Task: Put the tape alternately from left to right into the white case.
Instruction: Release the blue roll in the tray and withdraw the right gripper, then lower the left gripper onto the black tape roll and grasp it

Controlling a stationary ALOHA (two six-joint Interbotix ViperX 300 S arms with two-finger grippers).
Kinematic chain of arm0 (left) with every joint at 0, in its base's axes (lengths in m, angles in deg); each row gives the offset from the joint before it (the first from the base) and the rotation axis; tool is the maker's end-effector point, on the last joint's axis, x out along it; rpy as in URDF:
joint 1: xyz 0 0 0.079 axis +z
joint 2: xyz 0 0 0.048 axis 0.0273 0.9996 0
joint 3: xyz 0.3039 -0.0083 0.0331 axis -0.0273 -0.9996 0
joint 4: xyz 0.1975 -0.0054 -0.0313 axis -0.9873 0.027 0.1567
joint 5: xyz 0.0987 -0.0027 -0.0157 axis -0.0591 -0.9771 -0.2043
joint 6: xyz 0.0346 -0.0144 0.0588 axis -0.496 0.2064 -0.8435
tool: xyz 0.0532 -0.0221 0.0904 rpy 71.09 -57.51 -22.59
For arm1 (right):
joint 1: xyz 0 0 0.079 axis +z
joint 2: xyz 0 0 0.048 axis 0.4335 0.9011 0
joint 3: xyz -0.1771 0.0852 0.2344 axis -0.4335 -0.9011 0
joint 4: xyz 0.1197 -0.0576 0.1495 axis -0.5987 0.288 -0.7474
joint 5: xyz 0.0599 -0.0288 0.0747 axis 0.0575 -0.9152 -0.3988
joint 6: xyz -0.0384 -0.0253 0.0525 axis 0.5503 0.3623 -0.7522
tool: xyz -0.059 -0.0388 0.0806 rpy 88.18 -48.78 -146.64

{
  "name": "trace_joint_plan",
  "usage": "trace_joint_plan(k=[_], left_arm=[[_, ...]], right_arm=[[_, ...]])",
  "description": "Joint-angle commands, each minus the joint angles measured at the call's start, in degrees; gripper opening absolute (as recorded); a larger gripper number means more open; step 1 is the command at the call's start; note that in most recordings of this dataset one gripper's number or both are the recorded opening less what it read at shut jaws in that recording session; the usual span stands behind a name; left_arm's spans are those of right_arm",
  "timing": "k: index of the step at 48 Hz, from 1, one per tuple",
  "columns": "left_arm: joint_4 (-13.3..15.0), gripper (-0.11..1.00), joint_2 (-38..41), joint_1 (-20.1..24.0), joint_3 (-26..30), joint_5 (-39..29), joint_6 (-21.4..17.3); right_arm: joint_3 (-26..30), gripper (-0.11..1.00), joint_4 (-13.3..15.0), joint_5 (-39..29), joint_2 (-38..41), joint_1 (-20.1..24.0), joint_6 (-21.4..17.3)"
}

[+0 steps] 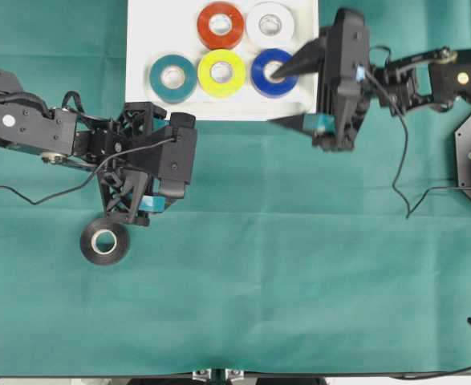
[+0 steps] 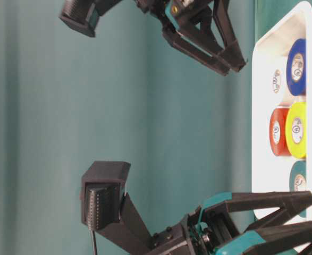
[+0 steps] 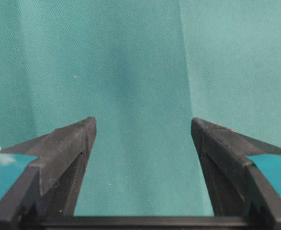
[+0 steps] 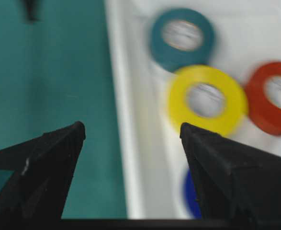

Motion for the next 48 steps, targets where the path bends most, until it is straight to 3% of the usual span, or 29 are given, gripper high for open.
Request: trace_joint_plan(k=[1,9,23,48], left_arm=[[0.1,0.92,-1.5,0.0,0.9,0.4,0.1],[0.0,0.92,-1.5,-0.1,0.9,0.3,0.1],[0.1,0.92,-1.5,0.0,0.7,0.3,0.1],[0.0,0.92,-1.7,-0.2,0.9,0.2,0.2]], right_arm=[[0.7,0.84,0.0,0.5,-1.0,2.6,-0.1],[0.7,0.84,-0.2,0.4,-1.0,7.4,-0.1],[0.1,0.84,-0.7,0.3,-0.4,11.9,-0.3],[-0.1,0.84,-0.7,0.3,1.3,13.2,-0.3]])
